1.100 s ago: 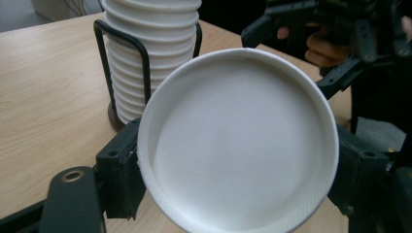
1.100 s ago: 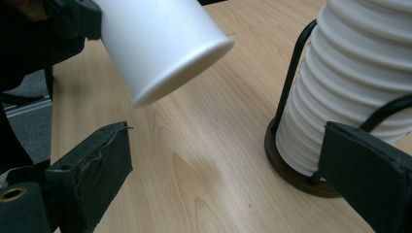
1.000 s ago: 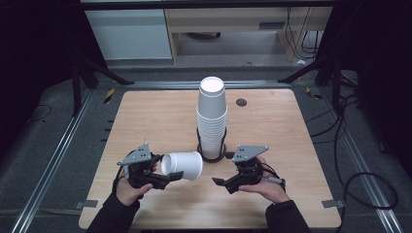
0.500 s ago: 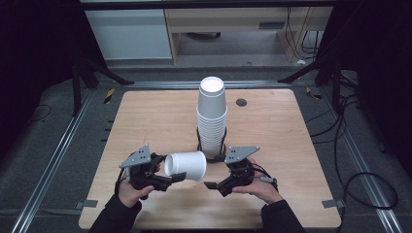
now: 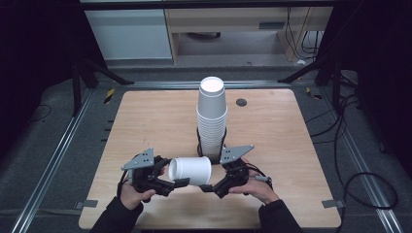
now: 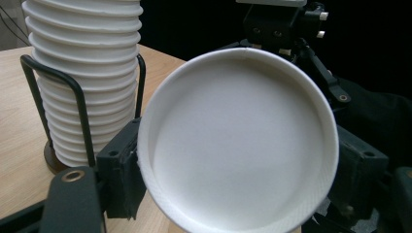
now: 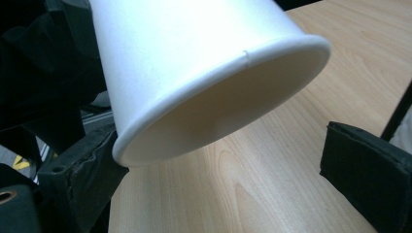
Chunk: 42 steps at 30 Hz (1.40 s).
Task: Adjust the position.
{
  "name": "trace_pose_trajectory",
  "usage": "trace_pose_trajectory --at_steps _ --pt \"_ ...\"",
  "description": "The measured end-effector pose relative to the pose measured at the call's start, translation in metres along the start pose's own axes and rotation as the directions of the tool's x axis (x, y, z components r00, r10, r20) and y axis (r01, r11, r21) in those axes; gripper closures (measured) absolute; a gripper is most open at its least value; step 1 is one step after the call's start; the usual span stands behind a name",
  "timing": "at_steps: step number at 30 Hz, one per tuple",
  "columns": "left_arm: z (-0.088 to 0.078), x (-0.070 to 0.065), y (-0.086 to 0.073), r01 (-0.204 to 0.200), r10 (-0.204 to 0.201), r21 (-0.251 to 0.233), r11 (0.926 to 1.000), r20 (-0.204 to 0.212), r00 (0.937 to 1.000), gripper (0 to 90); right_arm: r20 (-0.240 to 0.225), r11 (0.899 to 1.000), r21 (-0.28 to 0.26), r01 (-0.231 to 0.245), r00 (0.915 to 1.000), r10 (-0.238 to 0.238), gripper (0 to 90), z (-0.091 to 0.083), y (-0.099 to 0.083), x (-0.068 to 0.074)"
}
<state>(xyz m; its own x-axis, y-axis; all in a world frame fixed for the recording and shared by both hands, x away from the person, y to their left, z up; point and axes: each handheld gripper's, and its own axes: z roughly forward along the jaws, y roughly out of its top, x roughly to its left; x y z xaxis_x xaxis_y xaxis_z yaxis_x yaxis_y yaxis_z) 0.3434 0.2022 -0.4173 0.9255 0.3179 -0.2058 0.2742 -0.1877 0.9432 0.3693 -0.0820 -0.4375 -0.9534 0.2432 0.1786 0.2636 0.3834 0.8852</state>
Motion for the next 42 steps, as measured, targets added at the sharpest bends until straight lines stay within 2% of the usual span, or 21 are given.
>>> trace_pose_trajectory --at_steps 8,11,17,22,26,29,32,36,38,39,42 --pt "0.003 -0.001 -0.001 0.013 -0.014 0.02 0.9997 0.051 0.9986 21.9 -0.069 1.0 0.008 0.013 0.9975 -0.012 3.2 0.01 0.001 0.002" --pt "0.005 -0.002 -0.002 0.015 -0.018 0.03 0.9994 0.082 0.9964 21.9 -0.118 1.0 -0.007 0.022 0.9927 -0.023 3.1 0.013 0.002 0.003" --pt "0.008 -0.003 -0.003 0.004 -0.01 0.061 0.9981 0.097 0.9953 21.9 -0.145 0.999 -0.008 0.05 0.9881 -0.051 5.8 0.017 0.002 0.006" --pt "0.008 -0.002 -0.003 0.015 -0.021 0.06 0.9981 0.098 0.9949 21.6 -0.157 0.998 -0.009 0.059 0.9859 -0.06 7.6 0.017 0.002 0.005" --pt "0.008 -0.002 -0.004 0.019 -0.024 0.058 0.9982 0.096 0.9951 21.2 -0.153 0.998 -0.006 0.057 0.9866 -0.057 8.3 0.016 0.002 0.005" --pt "0.005 -0.002 -0.002 0.023 -0.026 0.036 0.9991 0.103 0.9944 19.0 -0.149 0.998 -0.005 0.057 0.9872 -0.057 8.6 0.013 0.002 0.004" --pt "-0.002 -0.001 0.001 0.015 -0.017 0.026 0.9996 0.092 0.9956 18.1 -0.141 0.998 -0.009 0.054 0.9885 -0.055 8.6 0.009 0.002 0.002" --pt "-0.01 0.002 0.003 0.008 -0.01 0.034 0.9994 0.073 0.9973 17.2 -0.103 0.998 -0.001 0.07 0.9922 -0.069 8.5 0.0 0.004 0.0" --pt "-0.013 0.004 0.003 0.017 -0.02 0.043 0.9989 0.074 0.9971 16.7 -0.079 0.997 0.007 0.078 0.9939 -0.077 8.5 -0.006 0.006 -0.002" --pt "-0.016 0.007 0.003 0.012 -0.014 0.053 0.9985 0.049 0.9987 16.6 -0.05 0.996 0.021 0.089 0.9949 -0.088 8.4 -0.011 0.007 -0.004" --pt "-0.017 0.009 0.002 0.01 -0.012 0.075 0.9972 0.03 0.9995 16.6 -0.026 0.994 0.036 0.099 0.9948 -0.098 8.3 -0.016 0.008 -0.006"
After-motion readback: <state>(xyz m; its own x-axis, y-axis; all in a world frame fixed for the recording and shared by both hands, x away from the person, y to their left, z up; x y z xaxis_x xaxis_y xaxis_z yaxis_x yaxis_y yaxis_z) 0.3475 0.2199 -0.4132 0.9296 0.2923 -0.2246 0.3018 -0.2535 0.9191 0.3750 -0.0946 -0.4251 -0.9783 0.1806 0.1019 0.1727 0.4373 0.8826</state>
